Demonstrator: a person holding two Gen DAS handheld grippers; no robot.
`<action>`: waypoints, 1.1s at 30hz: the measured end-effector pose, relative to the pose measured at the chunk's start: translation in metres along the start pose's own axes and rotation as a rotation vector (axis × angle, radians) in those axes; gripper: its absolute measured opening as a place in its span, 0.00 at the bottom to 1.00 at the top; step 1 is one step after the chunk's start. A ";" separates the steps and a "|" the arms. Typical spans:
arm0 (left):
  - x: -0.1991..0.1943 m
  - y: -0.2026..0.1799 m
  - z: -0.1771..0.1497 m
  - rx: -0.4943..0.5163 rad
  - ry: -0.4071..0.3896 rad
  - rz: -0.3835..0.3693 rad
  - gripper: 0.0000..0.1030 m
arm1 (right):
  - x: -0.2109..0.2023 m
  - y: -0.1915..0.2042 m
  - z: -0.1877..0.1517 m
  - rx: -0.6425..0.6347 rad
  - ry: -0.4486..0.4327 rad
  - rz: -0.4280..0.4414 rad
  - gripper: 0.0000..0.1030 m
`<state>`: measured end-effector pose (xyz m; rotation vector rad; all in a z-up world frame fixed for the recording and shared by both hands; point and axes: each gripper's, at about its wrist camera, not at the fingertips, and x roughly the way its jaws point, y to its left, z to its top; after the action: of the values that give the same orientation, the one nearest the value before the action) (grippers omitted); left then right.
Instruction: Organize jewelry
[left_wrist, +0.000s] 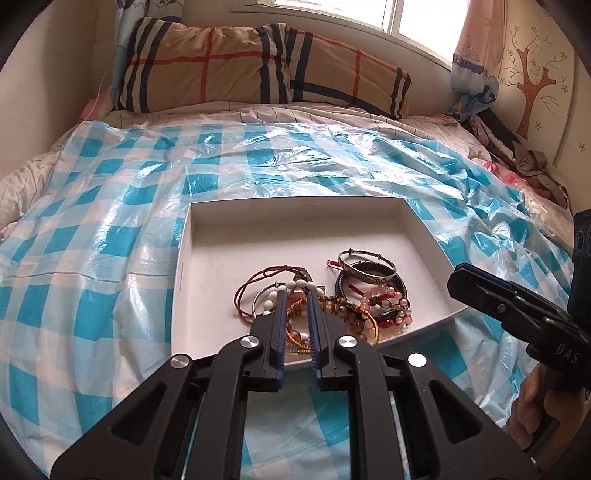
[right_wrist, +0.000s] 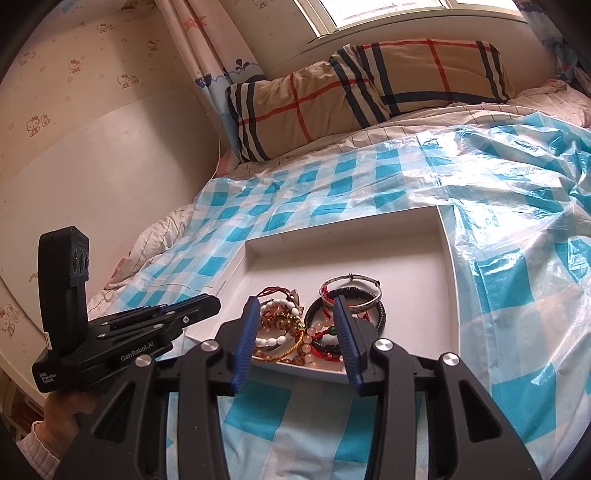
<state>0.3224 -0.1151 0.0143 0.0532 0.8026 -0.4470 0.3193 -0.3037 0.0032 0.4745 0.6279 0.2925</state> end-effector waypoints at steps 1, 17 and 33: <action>-0.007 -0.002 -0.003 0.008 -0.004 0.003 0.22 | -0.006 0.003 -0.002 -0.004 0.002 -0.001 0.41; -0.130 -0.033 -0.060 0.098 -0.039 0.082 0.62 | -0.118 0.067 -0.046 -0.079 -0.025 -0.005 0.47; -0.284 -0.054 -0.152 0.073 -0.070 0.117 0.80 | -0.268 0.127 -0.140 -0.117 -0.073 -0.078 0.61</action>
<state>0.0249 -0.0275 0.1150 0.1511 0.7100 -0.3651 0.0102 -0.2558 0.0998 0.3464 0.5533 0.2354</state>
